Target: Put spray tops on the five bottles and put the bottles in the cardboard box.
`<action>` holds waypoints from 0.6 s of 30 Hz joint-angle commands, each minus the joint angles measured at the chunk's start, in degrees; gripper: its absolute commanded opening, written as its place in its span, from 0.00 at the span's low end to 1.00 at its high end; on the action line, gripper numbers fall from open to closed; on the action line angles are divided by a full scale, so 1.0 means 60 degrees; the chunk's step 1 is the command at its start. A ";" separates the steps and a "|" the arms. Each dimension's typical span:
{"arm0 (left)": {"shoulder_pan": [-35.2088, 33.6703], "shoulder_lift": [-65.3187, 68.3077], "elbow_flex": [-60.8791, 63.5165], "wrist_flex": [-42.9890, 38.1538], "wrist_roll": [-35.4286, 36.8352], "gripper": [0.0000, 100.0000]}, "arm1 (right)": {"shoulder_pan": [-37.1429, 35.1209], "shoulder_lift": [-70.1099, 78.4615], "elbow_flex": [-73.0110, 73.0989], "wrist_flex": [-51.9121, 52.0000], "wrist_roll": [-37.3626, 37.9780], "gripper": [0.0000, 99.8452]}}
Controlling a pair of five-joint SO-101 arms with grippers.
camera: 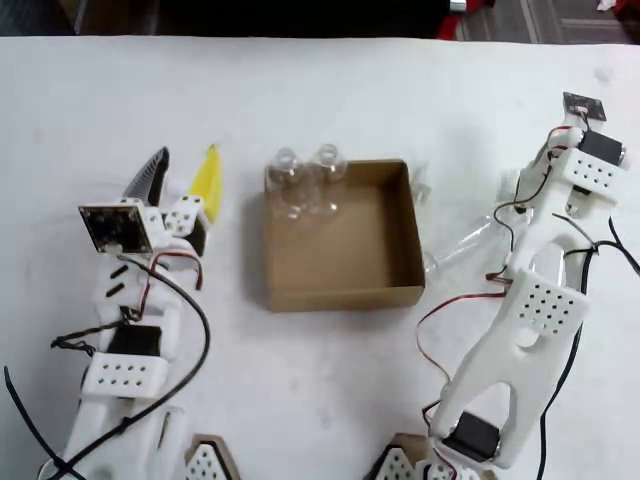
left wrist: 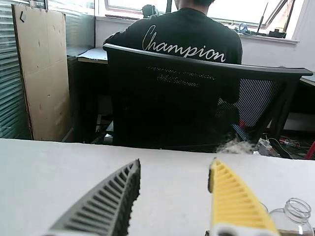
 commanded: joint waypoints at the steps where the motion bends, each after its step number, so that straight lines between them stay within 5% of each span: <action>1: 0.0125 -0.0300 -0.0410 -0.0015 -0.0147 0.21 | 0.0095 -0.0374 -0.0806 0.0564 0.0059 0.02; 18: 0.0125 -0.0300 -0.0410 -0.0015 -0.0147 0.21 | 0.0066 -0.3421 -0.3780 0.1678 0.0059 0.02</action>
